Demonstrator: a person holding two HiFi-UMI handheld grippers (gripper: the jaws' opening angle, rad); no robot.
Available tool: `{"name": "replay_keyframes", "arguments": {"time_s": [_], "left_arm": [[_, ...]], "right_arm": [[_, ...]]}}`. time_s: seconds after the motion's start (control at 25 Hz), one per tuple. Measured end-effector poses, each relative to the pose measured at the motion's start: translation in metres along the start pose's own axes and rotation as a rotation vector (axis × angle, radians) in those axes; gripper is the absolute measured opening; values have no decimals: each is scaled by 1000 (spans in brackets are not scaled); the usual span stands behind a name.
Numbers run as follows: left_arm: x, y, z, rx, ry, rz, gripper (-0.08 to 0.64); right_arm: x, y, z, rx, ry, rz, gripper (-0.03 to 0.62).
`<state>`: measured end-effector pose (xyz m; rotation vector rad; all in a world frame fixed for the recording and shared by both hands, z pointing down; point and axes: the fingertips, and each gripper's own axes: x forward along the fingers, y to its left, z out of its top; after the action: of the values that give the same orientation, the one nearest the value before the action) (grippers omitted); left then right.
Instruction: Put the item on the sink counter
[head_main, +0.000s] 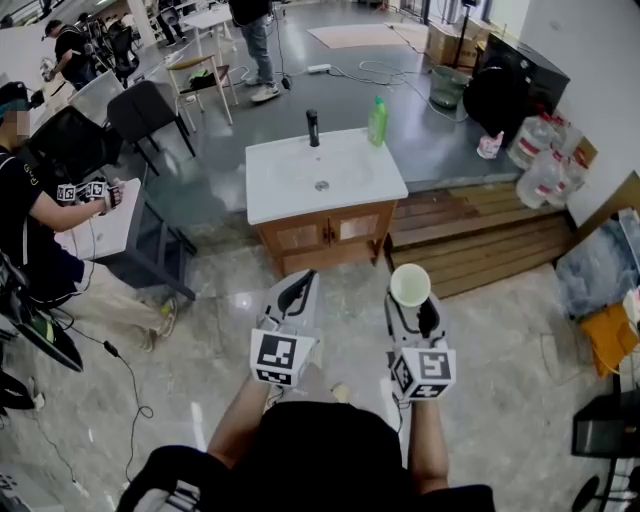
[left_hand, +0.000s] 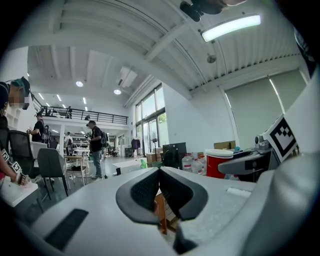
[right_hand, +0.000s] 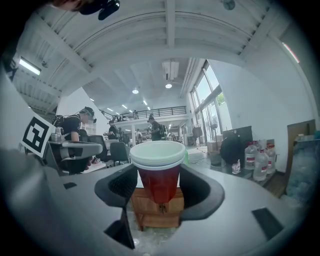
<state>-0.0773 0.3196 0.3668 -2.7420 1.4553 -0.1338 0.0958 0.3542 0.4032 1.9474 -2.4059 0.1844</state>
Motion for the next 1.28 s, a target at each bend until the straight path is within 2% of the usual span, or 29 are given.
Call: {"name": "replay_keyframes", "arguments": {"time_s": [0.24, 0.72, 1.28], "left_arm": [[29, 9, -4, -3, 22, -10, 2], [110, 56, -15, -21, 66, -25, 2], [191, 125, -7, -27, 51, -36, 2]], "right_arm": [[24, -13, -1, 6, 11, -7, 262], [119, -33, 0, 41, 25, 2, 262], [222, -37, 17, 44, 58, -1, 262]]}}
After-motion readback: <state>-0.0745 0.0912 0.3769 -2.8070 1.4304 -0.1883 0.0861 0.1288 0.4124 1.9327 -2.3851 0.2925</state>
